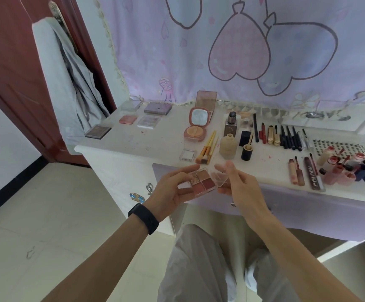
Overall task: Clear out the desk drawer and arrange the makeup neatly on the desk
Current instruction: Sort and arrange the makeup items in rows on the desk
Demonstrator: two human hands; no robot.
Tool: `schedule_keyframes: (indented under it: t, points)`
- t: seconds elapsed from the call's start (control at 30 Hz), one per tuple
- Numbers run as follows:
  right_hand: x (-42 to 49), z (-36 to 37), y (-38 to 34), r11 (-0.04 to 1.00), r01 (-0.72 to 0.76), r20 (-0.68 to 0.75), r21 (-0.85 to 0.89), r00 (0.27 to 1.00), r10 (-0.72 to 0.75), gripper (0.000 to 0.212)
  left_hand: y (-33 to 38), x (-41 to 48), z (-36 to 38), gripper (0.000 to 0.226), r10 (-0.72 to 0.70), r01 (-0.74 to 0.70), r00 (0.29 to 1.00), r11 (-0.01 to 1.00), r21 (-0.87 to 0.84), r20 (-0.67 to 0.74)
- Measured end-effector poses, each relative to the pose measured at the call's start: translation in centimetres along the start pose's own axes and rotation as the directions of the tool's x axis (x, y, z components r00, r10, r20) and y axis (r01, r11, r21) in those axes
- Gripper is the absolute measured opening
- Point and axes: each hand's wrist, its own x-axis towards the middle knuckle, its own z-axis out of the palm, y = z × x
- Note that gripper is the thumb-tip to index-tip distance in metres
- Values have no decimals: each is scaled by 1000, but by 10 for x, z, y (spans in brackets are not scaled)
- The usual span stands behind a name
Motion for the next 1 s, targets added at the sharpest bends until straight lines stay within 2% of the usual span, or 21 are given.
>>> schedule_keyframes:
  t: [0.07,0.1,0.17,0.23,0.27,0.47,0.57,0.67,0.83,0.93,1.0]
  points:
    - [-2,6,2,996,-36,26,85,999,34,41,1,-2,-5,36,10,-13,1000,974,225,17]
    - [-3,9,3,991,-54,39,121,998,50,40,1,-3,-6,47,39,-48,999,919,390,31]
    - [-5,14,4,982,-85,62,168,995,76,37,2,-3,-8,70,125,-138,990,707,694,69]
    - [-6,18,6,974,-112,81,195,992,98,35,1,-2,-7,75,220,-200,970,467,861,106]
    - [-6,18,8,971,-123,88,204,990,107,35,1,-1,-6,75,256,-208,960,380,901,114]
    - [-11,22,3,973,-125,117,194,988,104,31,5,0,-7,74,339,-185,925,4,983,173]
    - [-12,24,1,985,-103,140,139,987,83,27,6,1,-4,74,360,-160,912,-125,979,195]
    - [-11,26,1,988,-93,150,123,986,74,27,8,1,-5,75,373,-154,907,-141,978,196]
    - [-7,25,-1,992,-82,199,101,978,61,33,10,-3,-16,75,398,-175,899,-63,983,185]
    - [-5,24,0,1000,-5,142,30,990,1,30,12,-4,-25,71,427,-193,895,106,975,131]
    - [-2,19,5,970,146,78,-196,988,-133,19,17,-2,-34,71,436,-174,898,227,958,60]
